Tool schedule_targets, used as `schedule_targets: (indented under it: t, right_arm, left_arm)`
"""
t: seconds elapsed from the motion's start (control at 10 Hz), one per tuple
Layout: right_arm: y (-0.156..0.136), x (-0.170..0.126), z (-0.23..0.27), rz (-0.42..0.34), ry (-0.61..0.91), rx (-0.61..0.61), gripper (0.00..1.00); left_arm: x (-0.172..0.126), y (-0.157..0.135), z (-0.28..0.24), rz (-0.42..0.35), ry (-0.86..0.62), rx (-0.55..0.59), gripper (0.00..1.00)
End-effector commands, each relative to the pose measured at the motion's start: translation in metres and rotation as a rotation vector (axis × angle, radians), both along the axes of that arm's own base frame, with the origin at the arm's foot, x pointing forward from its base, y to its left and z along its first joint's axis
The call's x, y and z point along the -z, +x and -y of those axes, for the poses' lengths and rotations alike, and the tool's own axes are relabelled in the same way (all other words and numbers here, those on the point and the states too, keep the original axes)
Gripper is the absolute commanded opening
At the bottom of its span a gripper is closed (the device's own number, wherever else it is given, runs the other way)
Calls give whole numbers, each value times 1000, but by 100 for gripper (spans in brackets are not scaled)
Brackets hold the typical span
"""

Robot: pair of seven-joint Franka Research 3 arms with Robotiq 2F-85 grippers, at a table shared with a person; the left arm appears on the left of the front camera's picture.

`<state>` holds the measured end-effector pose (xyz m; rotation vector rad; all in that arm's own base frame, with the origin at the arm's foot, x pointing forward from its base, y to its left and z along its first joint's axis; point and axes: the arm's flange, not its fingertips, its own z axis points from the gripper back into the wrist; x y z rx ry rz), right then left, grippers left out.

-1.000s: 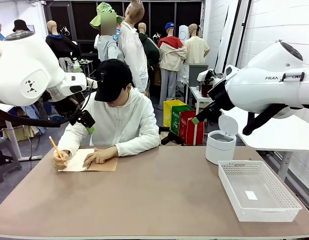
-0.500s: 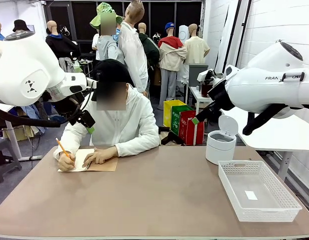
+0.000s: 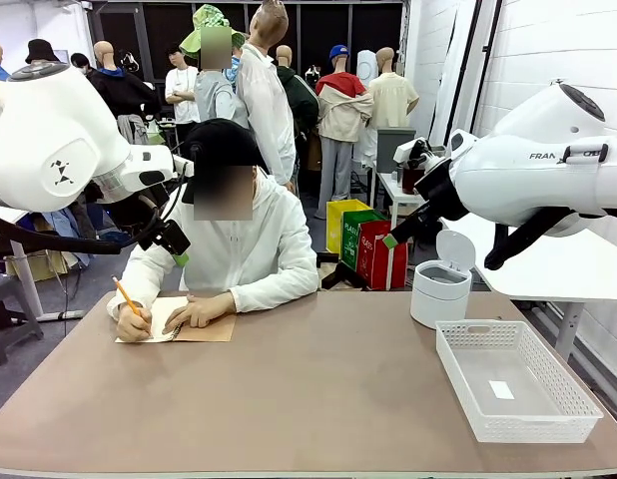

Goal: Sort the paper based on its condition.
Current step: If a person hands you a paper, place it in the Organizing basket , and if it's crumpled, put it in the Trash can.

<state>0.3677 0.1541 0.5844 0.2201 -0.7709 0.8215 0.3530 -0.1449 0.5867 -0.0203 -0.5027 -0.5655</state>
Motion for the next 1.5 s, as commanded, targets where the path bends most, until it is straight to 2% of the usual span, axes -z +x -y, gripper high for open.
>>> schedule_targets:
  t: [0.0,1.4]
  right_arm:
    - [0,-1,1,-2,-12,-3,100]
    - [0,-1,1,-2,-12,-3,100]
  left_arm:
    - [-1,0,0,5,-3,-1,100]
    - [-1,0,0,5,-3,-1,100]
